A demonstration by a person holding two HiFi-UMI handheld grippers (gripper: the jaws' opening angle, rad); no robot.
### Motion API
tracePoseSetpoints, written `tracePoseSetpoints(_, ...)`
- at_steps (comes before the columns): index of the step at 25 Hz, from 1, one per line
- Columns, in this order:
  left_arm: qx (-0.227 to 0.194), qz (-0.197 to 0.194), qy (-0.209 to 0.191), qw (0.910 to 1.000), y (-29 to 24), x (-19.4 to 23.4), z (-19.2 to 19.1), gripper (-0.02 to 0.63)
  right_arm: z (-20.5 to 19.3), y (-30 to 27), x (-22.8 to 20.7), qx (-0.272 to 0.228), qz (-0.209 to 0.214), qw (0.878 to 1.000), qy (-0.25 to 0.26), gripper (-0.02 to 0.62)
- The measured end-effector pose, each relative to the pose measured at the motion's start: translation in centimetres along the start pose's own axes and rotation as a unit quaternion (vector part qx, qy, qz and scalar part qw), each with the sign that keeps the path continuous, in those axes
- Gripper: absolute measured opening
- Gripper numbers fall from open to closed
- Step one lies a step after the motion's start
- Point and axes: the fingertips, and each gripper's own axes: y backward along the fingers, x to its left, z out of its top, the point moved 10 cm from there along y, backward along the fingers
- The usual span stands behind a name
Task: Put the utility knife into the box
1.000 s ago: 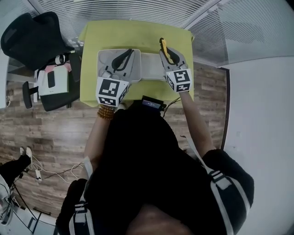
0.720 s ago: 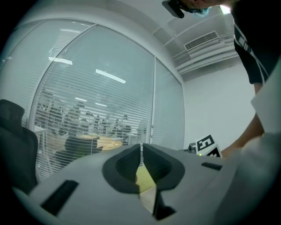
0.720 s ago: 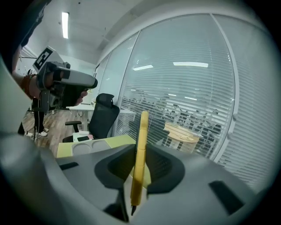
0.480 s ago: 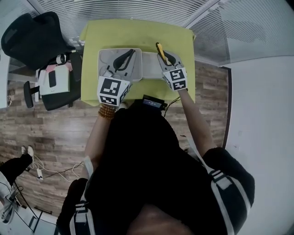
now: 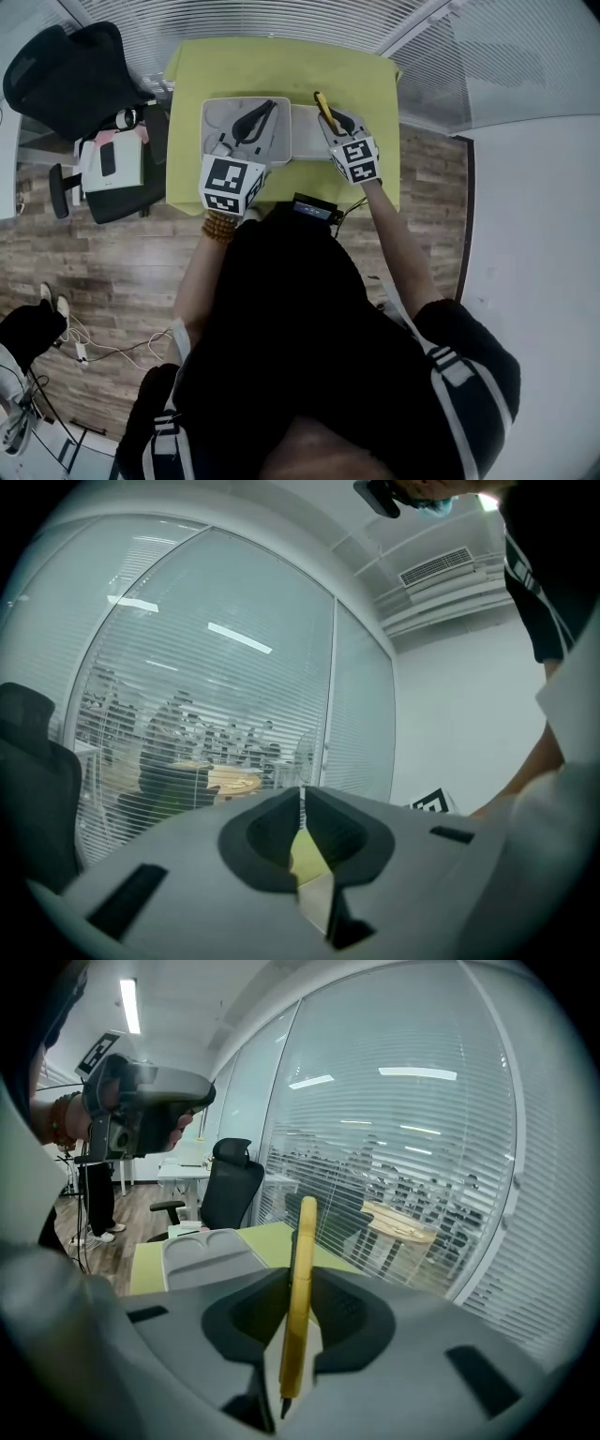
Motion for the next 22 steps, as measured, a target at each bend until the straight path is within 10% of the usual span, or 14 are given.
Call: tracePoseSetpoints(22,0.016,0.004,0.017,0.9997,-1.0,0.1,-0.7,0.026,-4.4,-4.3,0.6,0.098,0.059,0.993,0.009,0.069)
